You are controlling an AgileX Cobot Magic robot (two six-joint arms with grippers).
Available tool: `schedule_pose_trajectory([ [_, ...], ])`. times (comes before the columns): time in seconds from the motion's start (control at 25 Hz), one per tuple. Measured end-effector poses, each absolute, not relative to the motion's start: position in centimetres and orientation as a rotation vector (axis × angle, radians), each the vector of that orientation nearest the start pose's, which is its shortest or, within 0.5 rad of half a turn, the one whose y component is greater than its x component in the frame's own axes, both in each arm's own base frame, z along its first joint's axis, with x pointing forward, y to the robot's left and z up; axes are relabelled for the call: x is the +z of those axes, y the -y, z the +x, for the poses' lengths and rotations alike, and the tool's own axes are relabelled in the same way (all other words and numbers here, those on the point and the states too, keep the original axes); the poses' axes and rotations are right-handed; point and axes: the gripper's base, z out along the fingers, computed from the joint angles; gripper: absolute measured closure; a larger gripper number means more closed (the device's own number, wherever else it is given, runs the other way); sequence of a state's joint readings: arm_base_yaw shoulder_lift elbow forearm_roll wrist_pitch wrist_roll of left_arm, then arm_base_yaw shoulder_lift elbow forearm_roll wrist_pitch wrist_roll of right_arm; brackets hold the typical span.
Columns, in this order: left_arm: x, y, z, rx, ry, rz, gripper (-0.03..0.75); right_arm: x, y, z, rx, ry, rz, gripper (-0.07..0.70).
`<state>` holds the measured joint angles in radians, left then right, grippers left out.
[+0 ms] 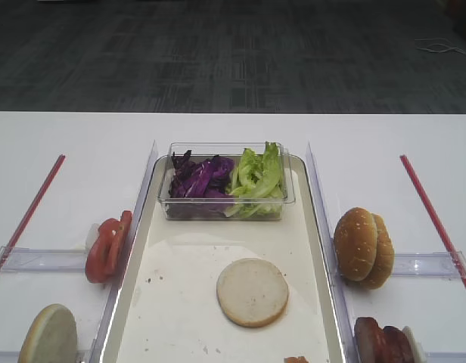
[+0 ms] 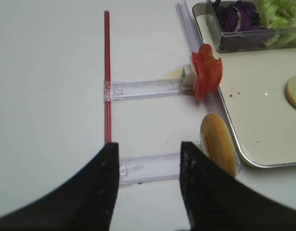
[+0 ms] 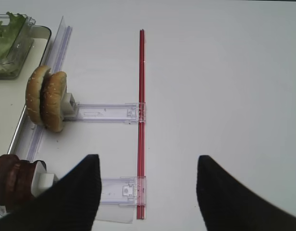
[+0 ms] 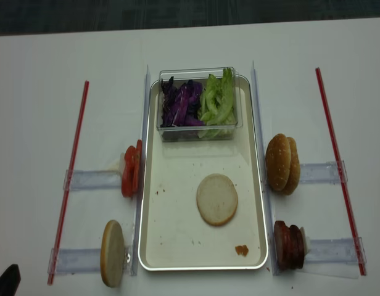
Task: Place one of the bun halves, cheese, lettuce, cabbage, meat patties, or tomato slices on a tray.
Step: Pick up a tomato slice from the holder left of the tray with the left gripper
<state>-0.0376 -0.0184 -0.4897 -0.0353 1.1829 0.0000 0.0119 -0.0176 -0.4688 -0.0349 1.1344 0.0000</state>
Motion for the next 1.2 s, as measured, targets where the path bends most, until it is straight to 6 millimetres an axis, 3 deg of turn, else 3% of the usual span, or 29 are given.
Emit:
schedule_pose_trajectory([
  [0.8,26.6,1.1,-1.2,-0.176,-2.159,0.084,0.428,26.3,0.3,-0.7,-0.035,-2.131,-0.010,0.178],
  [1.2,28.5,1.4,3.3,-0.204,-2.389,0.083,0.428,26.3,0.3,-0.7,-0.035,-2.131,-0.010,0.178],
])
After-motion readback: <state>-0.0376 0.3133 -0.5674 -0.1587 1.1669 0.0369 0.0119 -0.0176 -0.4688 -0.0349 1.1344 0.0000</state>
